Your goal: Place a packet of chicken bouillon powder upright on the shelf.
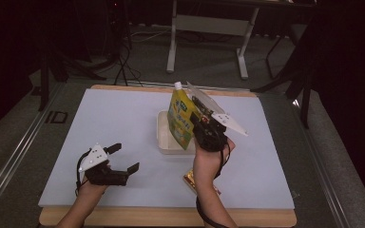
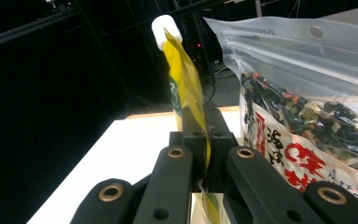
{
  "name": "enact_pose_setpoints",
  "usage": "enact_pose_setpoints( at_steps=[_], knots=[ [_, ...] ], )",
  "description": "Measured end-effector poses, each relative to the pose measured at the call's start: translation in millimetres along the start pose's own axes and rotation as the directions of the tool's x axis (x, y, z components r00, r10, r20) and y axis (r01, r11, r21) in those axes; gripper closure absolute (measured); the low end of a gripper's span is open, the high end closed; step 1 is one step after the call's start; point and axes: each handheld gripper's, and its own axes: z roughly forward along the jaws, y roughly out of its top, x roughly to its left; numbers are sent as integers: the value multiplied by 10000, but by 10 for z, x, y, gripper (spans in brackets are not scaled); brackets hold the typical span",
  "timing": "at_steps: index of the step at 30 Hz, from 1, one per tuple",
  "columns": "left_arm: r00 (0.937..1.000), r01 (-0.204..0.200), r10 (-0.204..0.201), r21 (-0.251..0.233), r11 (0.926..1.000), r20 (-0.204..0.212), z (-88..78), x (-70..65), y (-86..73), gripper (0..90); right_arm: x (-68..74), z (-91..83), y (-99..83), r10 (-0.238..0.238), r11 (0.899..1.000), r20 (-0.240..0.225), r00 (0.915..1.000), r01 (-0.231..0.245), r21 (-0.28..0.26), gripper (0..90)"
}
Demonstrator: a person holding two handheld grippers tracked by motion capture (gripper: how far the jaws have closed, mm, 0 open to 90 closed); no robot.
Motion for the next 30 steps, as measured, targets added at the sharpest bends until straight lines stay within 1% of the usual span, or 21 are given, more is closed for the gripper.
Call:
enact_pose_setpoints(
  at_steps=[1, 2, 5, 6, 9, 12, 15, 17, 18, 20, 21, 22, 25, 28, 30],
  knots=[
    [10000, -5, 5, 22, 10000, 15, 2, 2, 0, 24, 0, 15, -2, 124, 9999, -71, 9999, -124, 19, 900],
    [10000, 1, -1, 28, 10000, 31, 3, 2, 0, 24, 10, 31, -6, 89, 9999, -73, 9999, -89, 49, 900],
    [10000, 6, -6, 17, 10000, 42, -3, 6, -2, 24, 33, 75, -37, -188, 9998, 123, 9997, 187, 30, 900],
    [10000, 15, -15, 18, 10000, 46, -5, 8, -5, 24, 29, 80, -47, -189, 9998, 165, 9997, 189, -7, 900],
    [10000, 72, -72, 39, 10000, 33, -10, 12, -10, 24, 8, 66, -58, -240, 9997, 326, 9992, 242, -57, 900],
    [10000, 55, -55, 36, 10000, 22, -11, 17, -9, 24, -28, 19, -53, -175, 9998, 348, 9992, 179, -120, 900],
    [9999, 94, -94, 20, 10000, 41, -3, 14, -7, 24, -26, 5, -60, -264, 9996, 377, 9989, 267, -77, 900],
    [10000, 47, -47, 42, 10000, 52, 0, 7, -7, 24, -5, 22, -67, -458, 9989, 426, 9980, 461, -56, 900],
    [10000, 28, -28, 62, 10000, 42, 1, 3, -8, 23, 3, 30, -68, -467, 9989, 446, 9979, 470, -63, 900],
    [10000, 30, -30, 72, 10000, 50, 3, 2, -11, 24, 33, 59, -64, -692, 9976, 408, 9968, 693, -9, 900],
    [10000, 6, -6, 88, 10000, 41, 1, 4, -12, 24, 43, 71, -62, -726, 9974, 378, 9966, 725, 19, 900],
    [10000, 17, -18, 90, 10000, 44, 0, 8, -14, 24, 45, 77, -60, -689, 9976, 338, 9971, 688, 25, 900],
    [10000, 33, -33, 79, 10000, 29, -3, 16, -16, 24, 56, 92, -65, -815, 9967, 387, 9959, 816, -8, 900],
    [10000, 57, -58, 72, 10000, 35, -2, 17, -20, 24, 57, 96, -70, -768, 9970, 326, 9965, 770, -30, 900],
    [10000, 52, -52, 98, 9999, 43, 0, 15, -20, 24, 77, 105, -72, -855, 9963, 357, 9957, 856, -20, 900]
  ],
)
